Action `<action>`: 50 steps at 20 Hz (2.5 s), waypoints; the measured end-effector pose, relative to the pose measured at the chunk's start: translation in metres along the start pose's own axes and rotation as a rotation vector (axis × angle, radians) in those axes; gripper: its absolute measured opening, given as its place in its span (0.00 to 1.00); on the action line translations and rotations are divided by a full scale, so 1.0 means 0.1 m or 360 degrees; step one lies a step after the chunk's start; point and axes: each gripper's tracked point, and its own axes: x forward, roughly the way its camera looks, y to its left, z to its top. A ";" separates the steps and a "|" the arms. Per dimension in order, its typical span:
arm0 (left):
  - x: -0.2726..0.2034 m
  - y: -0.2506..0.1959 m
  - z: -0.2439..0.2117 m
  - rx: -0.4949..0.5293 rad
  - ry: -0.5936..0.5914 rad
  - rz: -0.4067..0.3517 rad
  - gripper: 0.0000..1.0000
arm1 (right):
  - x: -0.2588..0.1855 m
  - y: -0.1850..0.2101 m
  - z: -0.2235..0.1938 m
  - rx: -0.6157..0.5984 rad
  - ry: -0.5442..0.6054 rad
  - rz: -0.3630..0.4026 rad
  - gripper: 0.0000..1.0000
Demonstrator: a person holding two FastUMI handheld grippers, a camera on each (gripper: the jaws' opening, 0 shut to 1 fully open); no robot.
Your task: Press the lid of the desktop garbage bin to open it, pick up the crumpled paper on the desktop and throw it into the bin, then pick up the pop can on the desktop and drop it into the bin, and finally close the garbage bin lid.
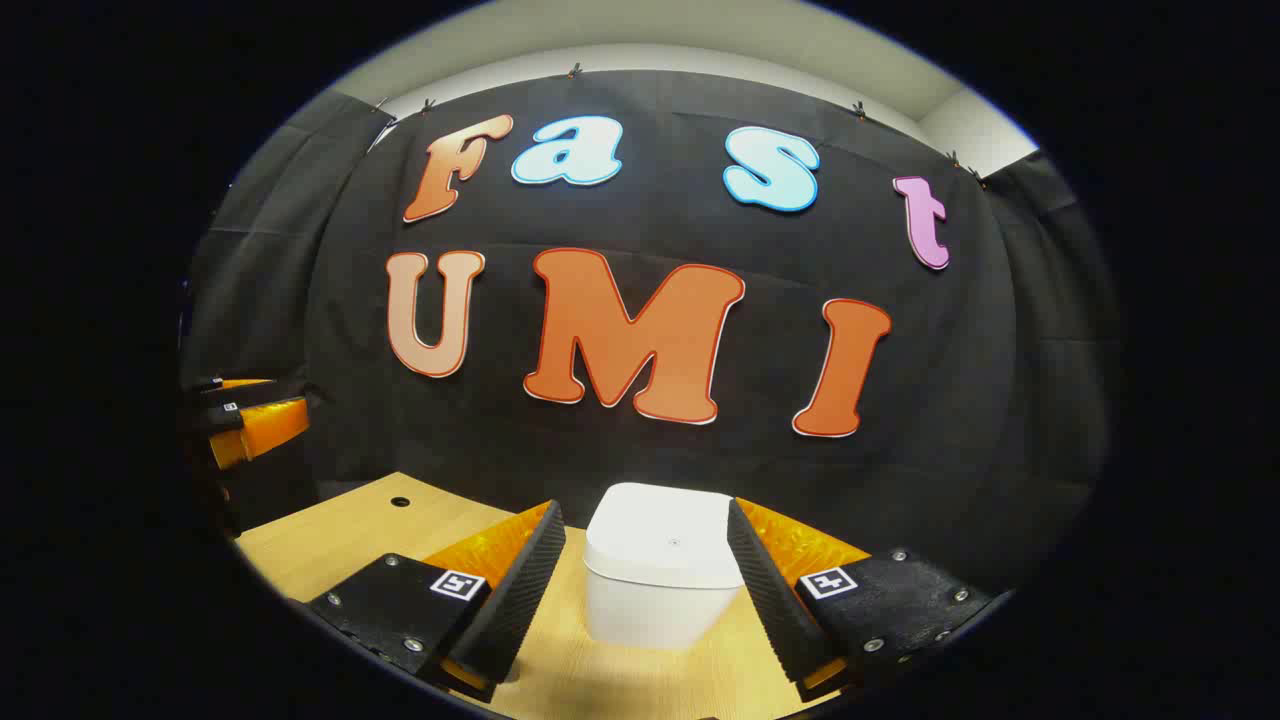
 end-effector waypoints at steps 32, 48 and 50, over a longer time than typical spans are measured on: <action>-0.20 0.04 -0.20 0.0150 0.0102 0.0229 1.00 | 0.92 -0.37 -0.17 0.0043 0.0060 0.0050 0.75; -0.38 0.33 -0.24 0.0178 0.0131 0.0504 1.00 | 1.53 -0.41 -0.69 0.0050 0.0201 0.0097 0.02; -0.37 0.34 -0.25 0.0182 0.0138 0.0510 1.00 | 1.58 -0.41 -0.79 0.0043 0.0229 0.0097 0.01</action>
